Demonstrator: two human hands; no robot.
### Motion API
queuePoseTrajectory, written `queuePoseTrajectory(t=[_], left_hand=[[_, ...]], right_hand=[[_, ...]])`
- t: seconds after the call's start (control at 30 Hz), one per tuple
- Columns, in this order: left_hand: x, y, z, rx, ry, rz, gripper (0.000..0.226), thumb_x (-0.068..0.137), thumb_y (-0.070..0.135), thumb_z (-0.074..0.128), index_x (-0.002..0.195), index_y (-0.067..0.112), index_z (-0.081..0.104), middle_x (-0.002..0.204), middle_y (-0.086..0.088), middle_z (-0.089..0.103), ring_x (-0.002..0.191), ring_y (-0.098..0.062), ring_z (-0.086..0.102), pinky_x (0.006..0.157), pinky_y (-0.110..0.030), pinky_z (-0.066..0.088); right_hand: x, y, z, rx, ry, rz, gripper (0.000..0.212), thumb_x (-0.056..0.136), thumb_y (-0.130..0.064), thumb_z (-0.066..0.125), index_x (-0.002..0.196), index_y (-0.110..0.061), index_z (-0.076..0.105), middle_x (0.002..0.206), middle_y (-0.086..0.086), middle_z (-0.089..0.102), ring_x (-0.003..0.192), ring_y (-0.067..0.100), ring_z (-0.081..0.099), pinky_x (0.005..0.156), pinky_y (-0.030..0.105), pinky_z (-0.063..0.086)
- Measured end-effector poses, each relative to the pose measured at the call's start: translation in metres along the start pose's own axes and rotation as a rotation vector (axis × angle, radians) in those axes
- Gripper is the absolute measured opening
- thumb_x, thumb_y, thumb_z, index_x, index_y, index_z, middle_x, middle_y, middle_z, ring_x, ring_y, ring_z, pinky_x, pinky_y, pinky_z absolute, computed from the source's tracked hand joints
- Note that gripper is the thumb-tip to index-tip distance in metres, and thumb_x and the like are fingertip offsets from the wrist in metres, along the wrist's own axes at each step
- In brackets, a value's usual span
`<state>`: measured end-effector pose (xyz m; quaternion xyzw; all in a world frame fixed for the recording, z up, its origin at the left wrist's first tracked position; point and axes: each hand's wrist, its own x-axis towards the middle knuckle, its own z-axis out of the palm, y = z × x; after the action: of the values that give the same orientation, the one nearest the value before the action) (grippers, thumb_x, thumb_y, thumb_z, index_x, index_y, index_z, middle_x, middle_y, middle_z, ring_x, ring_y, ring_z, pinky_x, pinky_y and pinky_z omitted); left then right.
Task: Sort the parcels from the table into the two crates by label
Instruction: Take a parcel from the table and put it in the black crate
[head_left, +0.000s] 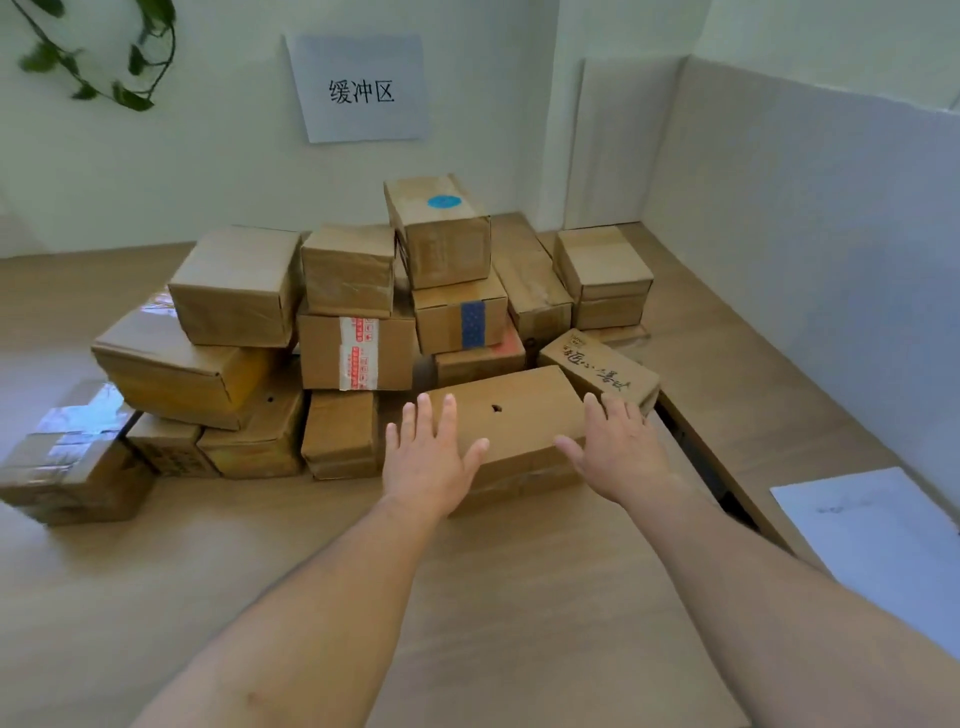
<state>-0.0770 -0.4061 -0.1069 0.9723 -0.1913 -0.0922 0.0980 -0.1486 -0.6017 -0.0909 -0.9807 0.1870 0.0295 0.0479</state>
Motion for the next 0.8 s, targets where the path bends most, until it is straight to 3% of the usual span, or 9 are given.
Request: queuePoseTrajectory(t=[0.2, 0.27, 0.37, 0.43, 0.57, 0.7, 0.8], left_hand=[[0.016, 0.006, 0.009, -0.097, -0.032, -0.151, 0.083, 0.097, 0.059, 0.035, 0.154, 0.022, -0.011, 0.163, -0.009, -0.010, 0.150, -0.027, -0.002, 0.121, -0.045, 0.012], [0.018, 0.008, 0.011, -0.205, -0.067, -0.234, 0.089, 0.095, 0.057, 0.045, 0.154, 0.023, -0.011, 0.163, -0.009, -0.003, 0.149, -0.029, 0.012, 0.117, -0.047, 0.027], [0.018, 0.015, 0.012, -0.512, -0.118, -0.403, 0.092, 0.094, 0.045, 0.055, 0.154, 0.023, -0.011, 0.158, -0.011, 0.025, 0.137, -0.030, 0.040, 0.104, -0.043, 0.042], [0.016, 0.018, 0.009, -0.653, -0.114, -0.500, 0.093, 0.095, 0.037, 0.059, 0.154, 0.021, -0.011, 0.153, -0.012, 0.034, 0.132, -0.030, 0.044, 0.103, -0.040, 0.043], [0.004, 0.013, -0.001, -0.745, -0.085, -0.598, 0.100, 0.090, 0.023, 0.068, 0.155, 0.018, -0.008, 0.152, -0.014, 0.034, 0.137, -0.032, 0.039, 0.108, -0.043, 0.038], [-0.017, 0.003, -0.007, -0.737, -0.057, -0.634, 0.103, 0.087, 0.017, 0.071, 0.155, 0.018, -0.006, 0.151, -0.016, 0.035, 0.137, -0.033, 0.039, 0.109, -0.045, 0.037], [-0.036, -0.007, -0.010, -0.784, -0.036, -0.640, 0.098, 0.085, 0.013, 0.072, 0.155, 0.015, 0.005, 0.147, -0.014, 0.040, 0.135, -0.032, 0.040, 0.108, -0.046, 0.037]], right_hand=[[0.036, 0.007, 0.010, 0.114, -0.090, 0.047, 0.079, 0.097, -0.054, 0.041, 0.153, -0.005, 0.015, 0.149, 0.015, 0.036, 0.137, 0.030, 0.034, 0.109, 0.043, 0.034], [0.044, 0.003, 0.014, 0.235, -0.150, 0.086, 0.079, 0.096, -0.048, 0.048, 0.153, -0.005, 0.013, 0.147, 0.016, 0.038, 0.134, 0.030, 0.038, 0.107, 0.042, 0.036], [0.054, -0.003, 0.018, 0.422, -0.185, 0.146, 0.078, 0.093, -0.038, 0.057, 0.153, -0.007, 0.016, 0.143, 0.015, 0.041, 0.128, 0.031, 0.044, 0.102, 0.042, 0.040], [0.058, -0.007, 0.018, 0.476, -0.214, 0.176, 0.084, 0.089, -0.035, 0.063, 0.153, -0.010, 0.016, 0.142, 0.014, 0.041, 0.128, 0.032, 0.044, 0.102, 0.043, 0.041], [0.053, -0.009, 0.016, 0.553, -0.284, 0.241, 0.090, 0.076, -0.035, 0.079, 0.146, -0.011, 0.026, 0.140, 0.015, 0.041, 0.127, 0.033, 0.044, 0.100, 0.044, 0.042], [0.037, -0.015, 0.014, 0.545, -0.314, 0.199, 0.080, 0.074, -0.045, 0.078, 0.137, -0.013, 0.040, 0.136, 0.013, 0.046, 0.122, 0.032, 0.048, 0.096, 0.042, 0.044], [0.023, -0.023, 0.009, 0.586, -0.292, 0.170, 0.076, 0.077, -0.049, 0.072, 0.137, -0.014, 0.041, 0.135, 0.012, 0.047, 0.120, 0.031, 0.049, 0.095, 0.042, 0.046]])
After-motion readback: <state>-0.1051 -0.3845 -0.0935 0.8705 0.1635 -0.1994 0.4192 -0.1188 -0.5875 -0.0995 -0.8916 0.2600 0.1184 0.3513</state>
